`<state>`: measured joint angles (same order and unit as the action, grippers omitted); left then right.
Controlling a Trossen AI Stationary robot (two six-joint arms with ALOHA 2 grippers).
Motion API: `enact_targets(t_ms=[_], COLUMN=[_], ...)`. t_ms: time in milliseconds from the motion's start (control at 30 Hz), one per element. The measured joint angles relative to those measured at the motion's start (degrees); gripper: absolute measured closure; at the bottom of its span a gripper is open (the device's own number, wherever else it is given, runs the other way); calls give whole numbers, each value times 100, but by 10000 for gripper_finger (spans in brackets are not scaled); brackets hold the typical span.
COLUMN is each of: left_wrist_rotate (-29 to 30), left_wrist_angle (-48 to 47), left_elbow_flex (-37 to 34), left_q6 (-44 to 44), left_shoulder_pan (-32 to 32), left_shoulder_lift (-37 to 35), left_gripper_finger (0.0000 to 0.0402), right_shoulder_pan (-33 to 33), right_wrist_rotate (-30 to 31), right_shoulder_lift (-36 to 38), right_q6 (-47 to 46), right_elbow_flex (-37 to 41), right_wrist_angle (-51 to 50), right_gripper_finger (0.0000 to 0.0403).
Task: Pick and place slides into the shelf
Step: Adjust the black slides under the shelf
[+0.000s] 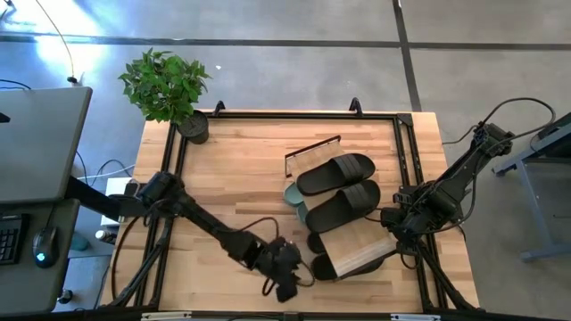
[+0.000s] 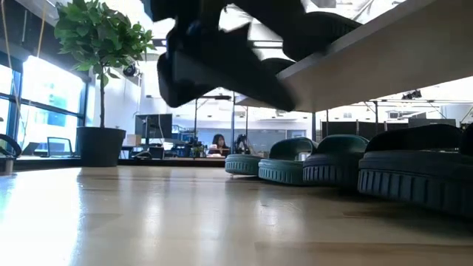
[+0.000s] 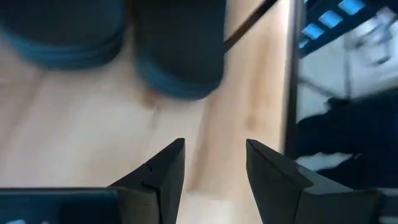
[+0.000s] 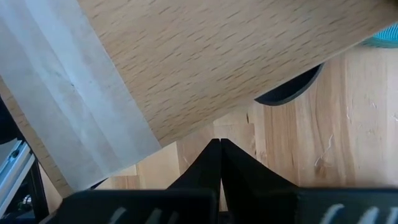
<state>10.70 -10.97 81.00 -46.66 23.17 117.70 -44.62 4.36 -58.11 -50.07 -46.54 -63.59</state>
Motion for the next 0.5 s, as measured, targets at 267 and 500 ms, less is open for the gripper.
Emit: enact_targets(t_ms=[267, 500], left_wrist_rotate=[393, 153], left_wrist_angle=[51, -124], left_elbow_flex=[107, 611], left_q6=[-378, 61], left_shoulder_pan=[-126, -140], left_shoulder_lift=[334, 664], left_gripper_finger=[248, 248], right_shoulder_pan=[2, 0], right_wrist_rotate=[7, 15], right_shoulder_lift=[0, 2], right_q6=[10, -44], right_elbow_flex=[0, 0], right_wrist_angle=[-17, -28], right_gripper_finger=[403, 403])
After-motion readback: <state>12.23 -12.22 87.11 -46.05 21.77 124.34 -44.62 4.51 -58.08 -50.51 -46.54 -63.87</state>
